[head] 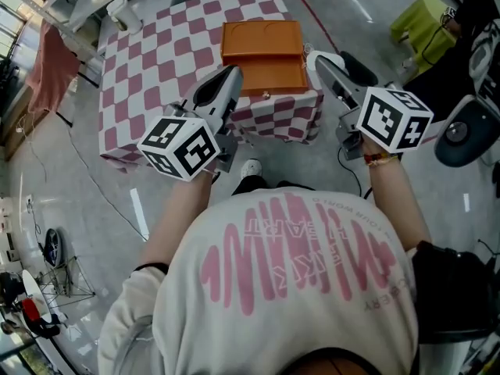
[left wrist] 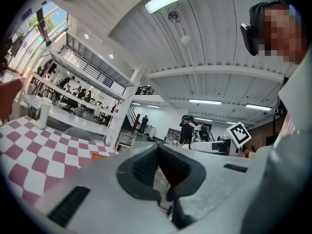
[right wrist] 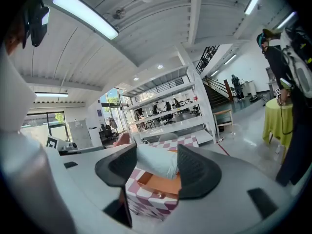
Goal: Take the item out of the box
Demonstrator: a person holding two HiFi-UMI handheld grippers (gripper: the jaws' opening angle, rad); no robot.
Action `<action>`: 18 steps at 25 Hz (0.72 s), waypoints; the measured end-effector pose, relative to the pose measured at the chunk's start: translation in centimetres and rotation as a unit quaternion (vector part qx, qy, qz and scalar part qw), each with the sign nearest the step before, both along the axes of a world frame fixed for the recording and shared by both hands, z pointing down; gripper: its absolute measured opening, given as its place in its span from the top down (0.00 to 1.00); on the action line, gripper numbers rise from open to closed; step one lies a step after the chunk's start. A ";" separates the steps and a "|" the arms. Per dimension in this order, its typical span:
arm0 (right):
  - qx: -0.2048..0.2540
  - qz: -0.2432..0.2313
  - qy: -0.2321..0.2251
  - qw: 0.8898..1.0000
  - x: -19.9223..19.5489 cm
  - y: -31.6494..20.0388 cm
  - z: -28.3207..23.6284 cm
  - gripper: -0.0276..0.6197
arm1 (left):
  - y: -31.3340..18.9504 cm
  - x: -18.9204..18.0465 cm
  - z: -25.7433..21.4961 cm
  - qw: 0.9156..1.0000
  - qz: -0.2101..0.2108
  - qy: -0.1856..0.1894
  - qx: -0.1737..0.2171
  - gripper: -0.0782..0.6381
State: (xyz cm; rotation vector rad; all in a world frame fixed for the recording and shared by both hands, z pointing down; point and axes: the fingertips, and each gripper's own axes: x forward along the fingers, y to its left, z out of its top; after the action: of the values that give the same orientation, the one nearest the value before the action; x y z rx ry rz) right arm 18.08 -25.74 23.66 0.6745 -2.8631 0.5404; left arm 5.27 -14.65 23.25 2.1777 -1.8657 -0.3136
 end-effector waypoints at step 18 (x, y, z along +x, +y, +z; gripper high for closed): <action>-0.053 -0.017 -0.085 0.995 5.2 4.9 1.9 0.55 | 4.0 6.2 1.3 1.000 0.022 0.004 -0.008 0.88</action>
State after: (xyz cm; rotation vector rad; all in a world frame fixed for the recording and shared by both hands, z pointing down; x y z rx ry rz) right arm 23.30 -20.83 25.59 0.5870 -2.9692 0.7735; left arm 11.42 -10.61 24.53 2.1987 -1.8073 -0.2971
